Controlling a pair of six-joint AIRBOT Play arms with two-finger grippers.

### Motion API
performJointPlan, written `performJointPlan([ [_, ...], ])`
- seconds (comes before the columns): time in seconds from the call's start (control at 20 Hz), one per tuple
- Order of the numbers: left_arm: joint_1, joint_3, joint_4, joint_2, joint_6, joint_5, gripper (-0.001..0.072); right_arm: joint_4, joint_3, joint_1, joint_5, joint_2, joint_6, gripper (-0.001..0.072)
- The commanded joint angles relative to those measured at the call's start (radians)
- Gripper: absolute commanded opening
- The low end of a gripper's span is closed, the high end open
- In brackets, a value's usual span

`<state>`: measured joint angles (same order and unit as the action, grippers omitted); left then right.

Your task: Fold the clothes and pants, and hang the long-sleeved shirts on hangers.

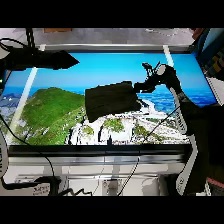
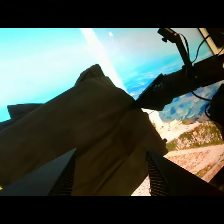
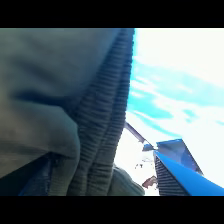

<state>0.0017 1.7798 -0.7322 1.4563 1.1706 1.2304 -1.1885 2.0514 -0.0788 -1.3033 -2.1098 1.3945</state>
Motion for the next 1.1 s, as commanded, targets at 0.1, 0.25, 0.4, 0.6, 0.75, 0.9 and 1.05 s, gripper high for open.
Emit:
performJointPlan([
  [0.1, 0.0, 0.0, 0.001, 0.0, 0.0, 0.033, 0.0471, 0.135, -0.029, 0.0, -0.019, -0.047, 0.03, 0.0691],
  [0.25, 0.0, 0.0, 0.001, 0.0, 0.0, 0.037, 0.0471, 0.302, -0.029, 0.0, -0.055, -0.09, 0.016, 0.0689],
  [0.4, 0.0, 0.0, 0.0, 0.0, 0.0, 0.051, 0.0471, 0.471, -0.042, -0.007, -0.094, -0.12, -0.021, 0.0685],
  [0.6, 0.0, 0.0, 0.001, 0.0, 0.0, 0.051, 0.0471, 0.526, -0.05, -0.056, -0.007, -0.123, -0.062, 0.0684],
  [0.75, 0.0, 0.0, 0.008, 0.0, 0.0, 0.05, 0.0472, 0.513, -0.047, -0.117, 0.151, -0.122, -0.06, 0.003],
  [0.9, 0.008, 0.0, 0.007, 0.0, 0.0, 0.051, 0.0471, 0.517, -0.01, -0.14, 0.189, -0.107, -0.061, 0.0025],
  [1.05, 0.028, 0.0, 0.007, -0.005, -0.004, 0.071, 0.0011, 0.507, -0.01, -0.088, 0.136, -0.017, -0.061, 0.0024],
])
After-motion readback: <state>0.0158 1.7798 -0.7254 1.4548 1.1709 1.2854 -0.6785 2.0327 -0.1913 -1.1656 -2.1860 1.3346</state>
